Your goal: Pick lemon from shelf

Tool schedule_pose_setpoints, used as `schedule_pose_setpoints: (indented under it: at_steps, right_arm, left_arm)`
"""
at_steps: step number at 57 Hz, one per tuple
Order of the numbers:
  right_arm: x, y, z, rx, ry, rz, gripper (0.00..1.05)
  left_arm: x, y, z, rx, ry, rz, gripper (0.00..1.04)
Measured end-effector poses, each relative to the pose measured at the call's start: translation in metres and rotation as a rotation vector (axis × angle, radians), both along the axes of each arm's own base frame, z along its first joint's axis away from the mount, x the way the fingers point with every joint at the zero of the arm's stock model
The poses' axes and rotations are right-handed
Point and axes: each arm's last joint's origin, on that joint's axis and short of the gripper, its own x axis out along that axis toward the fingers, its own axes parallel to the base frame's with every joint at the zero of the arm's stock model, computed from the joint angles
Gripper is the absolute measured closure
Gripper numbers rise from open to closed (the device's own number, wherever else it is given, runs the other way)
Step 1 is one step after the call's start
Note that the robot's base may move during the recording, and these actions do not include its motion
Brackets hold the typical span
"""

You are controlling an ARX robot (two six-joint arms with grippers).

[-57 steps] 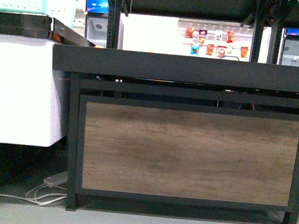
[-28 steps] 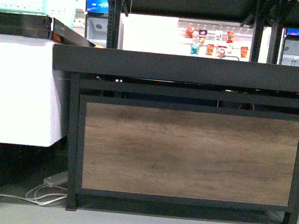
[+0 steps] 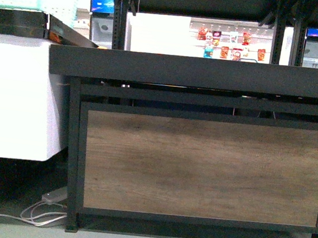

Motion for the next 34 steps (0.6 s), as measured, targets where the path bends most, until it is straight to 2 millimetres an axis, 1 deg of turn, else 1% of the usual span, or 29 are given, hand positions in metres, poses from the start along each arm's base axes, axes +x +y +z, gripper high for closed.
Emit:
schedule_pose_setpoints:
  at_steps: [34]
  right_arm:
    - [0.0000,0.0000,0.0000,0.000,0.000,0.000,0.07]
  left_arm:
    - [0.0000,0.0000,0.0000,0.000,0.000,0.000,0.08]
